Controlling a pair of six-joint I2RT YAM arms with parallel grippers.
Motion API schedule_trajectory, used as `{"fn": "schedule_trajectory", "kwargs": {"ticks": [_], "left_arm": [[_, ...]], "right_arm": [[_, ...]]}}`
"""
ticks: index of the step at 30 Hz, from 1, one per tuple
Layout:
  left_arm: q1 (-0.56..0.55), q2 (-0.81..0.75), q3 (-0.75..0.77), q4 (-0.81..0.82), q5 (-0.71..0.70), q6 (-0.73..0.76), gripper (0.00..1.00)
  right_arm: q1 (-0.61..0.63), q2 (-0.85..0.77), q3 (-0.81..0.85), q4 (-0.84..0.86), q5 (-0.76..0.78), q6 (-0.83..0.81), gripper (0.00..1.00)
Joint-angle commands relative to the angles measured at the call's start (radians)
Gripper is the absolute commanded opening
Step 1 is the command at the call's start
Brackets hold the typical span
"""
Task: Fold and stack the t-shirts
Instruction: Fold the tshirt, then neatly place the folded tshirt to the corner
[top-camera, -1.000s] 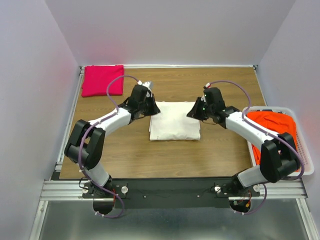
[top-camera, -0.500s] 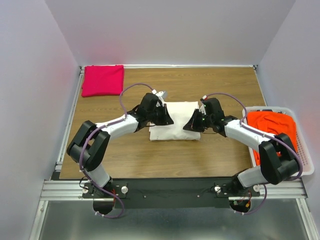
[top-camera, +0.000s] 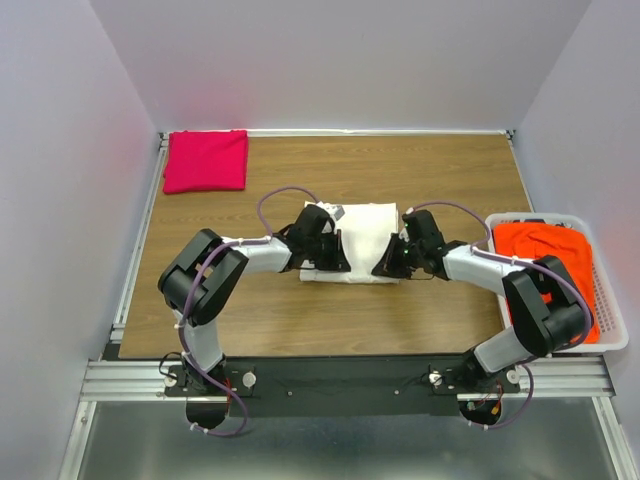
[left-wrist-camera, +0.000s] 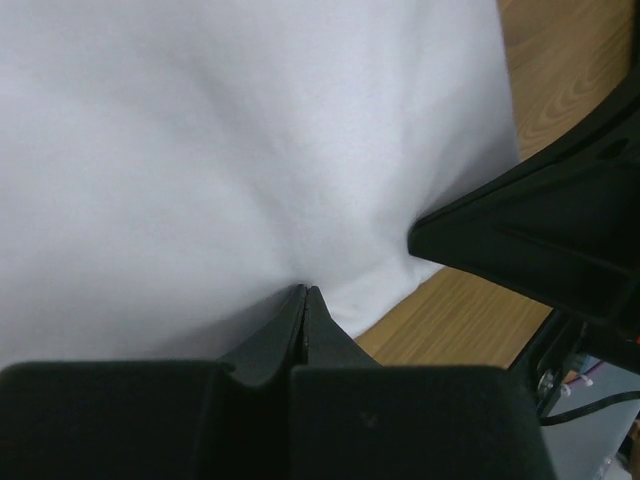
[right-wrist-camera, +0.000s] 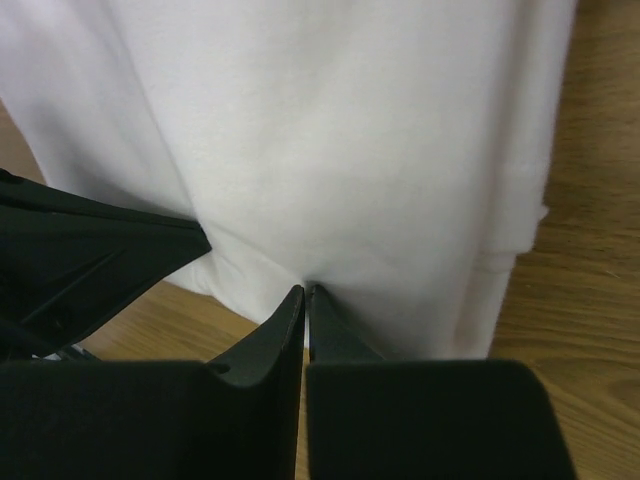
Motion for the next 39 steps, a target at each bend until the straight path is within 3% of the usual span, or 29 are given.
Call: {"fn": "schedule_trajectory", "kwargs": {"ticks": [1,11,20,23,27,31,36,39], "left_arm": [[-0.008,0.018,-0.042,0.008,-0.032,0.002,0.00],[-0.002,-0.039,-0.024,-0.044,-0.069,0.027,0.00],[0.066,-0.154,0.027,-0.107,-0.073,0.056,0.00],[0.113,-0.192,0.021,-0.115,-0.092,0.056,0.11],[0.198,-0.215,-0.001,-0.115,-0.089,0.068,0.38],[0.262,-0.211,0.010,-0.144,-0.083,0.102,0.53],[0.319,-0.165,0.015,-0.144,-0.053,0.145,0.66],[0.334,-0.126,0.018,-0.144,-0.041,0.163,0.68]], "right_arm": [[0.006,-0.002,-0.041,0.005,0.087,0.018,0.11],[0.006,-0.071,-0.048,-0.028,0.124,0.021,0.11],[0.006,-0.158,0.083,-0.125,0.124,-0.007,0.13],[0.012,-0.097,0.148,-0.125,0.096,-0.022,0.14],[0.061,-0.007,0.224,-0.125,0.125,-0.040,0.14],[0.078,0.086,0.287,-0.124,0.134,-0.057,0.14],[0.078,0.162,0.310,-0.125,0.174,-0.068,0.14],[0.078,0.208,0.305,-0.125,0.199,-0.074,0.14]]}}
